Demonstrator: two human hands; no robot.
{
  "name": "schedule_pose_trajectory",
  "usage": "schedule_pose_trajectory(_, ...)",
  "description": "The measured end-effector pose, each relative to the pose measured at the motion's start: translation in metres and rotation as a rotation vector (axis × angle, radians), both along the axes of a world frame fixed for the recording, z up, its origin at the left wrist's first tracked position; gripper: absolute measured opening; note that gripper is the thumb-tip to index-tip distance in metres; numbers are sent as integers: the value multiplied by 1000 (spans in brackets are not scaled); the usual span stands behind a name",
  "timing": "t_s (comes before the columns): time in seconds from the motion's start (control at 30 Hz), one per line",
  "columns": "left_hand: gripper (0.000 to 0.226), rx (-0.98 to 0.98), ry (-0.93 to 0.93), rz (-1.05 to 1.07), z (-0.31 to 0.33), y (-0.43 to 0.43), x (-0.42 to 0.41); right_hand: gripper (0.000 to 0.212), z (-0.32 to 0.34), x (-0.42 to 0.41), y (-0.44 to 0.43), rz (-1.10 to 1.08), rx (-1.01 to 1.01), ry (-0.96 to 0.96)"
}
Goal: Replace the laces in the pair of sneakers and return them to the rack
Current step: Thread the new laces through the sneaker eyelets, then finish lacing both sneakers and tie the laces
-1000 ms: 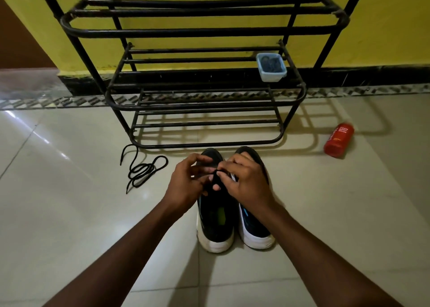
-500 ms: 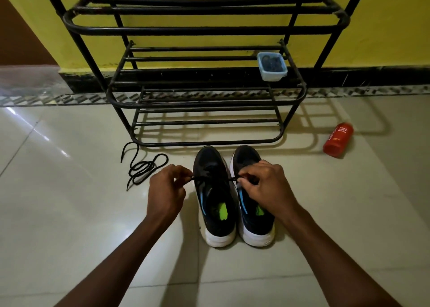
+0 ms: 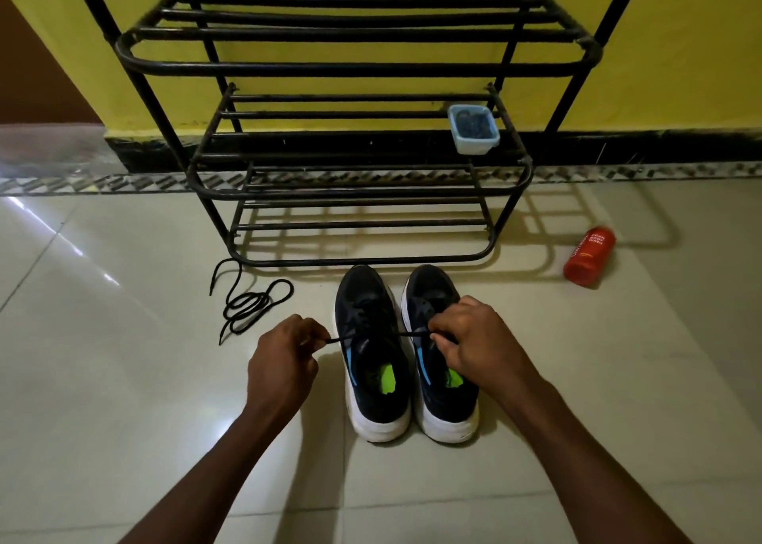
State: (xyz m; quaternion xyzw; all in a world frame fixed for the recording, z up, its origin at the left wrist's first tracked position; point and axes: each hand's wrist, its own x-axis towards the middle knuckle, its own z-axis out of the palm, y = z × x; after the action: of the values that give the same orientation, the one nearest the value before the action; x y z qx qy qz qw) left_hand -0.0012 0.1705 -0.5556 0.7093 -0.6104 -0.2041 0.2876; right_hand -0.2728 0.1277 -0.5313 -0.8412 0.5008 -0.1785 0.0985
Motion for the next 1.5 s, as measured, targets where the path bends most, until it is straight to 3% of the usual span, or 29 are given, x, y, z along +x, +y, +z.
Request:
schedule_pose_trajectory(0.4, 43, 14, -16, 19, -4, -2, -1, 10, -1, 1, 1, -71, 91, 27)
schedule_pose_trajectory(0.5, 46, 22, 154, -7, -4, -3, 1, 11, 3, 4, 0, -84, 100, -2)
schedule_pose_trajectory(0.6, 10, 123, 399, -14, 3, 4, -9, 18, 7, 10, 1, -45, 61, -94)
schedule_pose_trajectory(0.67, 38, 199, 487, -18, 5, 9, -19, 33, 11, 16, 4, 9, 90, -102)
schedule_pose_trajectory(0.73, 56, 186, 364, -66, 2, 10, -23, 48, 10, 24, 5, 52, 191, -25)
schedule_pose_trajectory(0.8, 57, 177, 305, -81, 2, 7, -23, 51, 5, 34, 5, 105, 231, 60)
schedule_pose_trajectory(1.03, 44, 237, 448, -83, 6, 6, -7, 48, 2, 50, 0, 110, 196, 87)
schedule_pose_trajectory(1.17, 19, 25, 170, 48, -2, -3, 26, 50, 9, 69, -8, 98, 161, -17)
schedule_pose_trajectory(1.27, 26, -37, 37, 232, -16, -15, 67, 43, 12, 104, -23, 176, 137, 37)
schedule_pose_trajectory(1.37, 34, 80, 5, 366, -29, -27, 105, 42, 10, 137, -40, 235, 229, 129)
schedule_pose_trajectory(1.5, 5, 213, -69, 304, -50, -35, 130, 46, 0, 163, -53, 283, 383, 353)
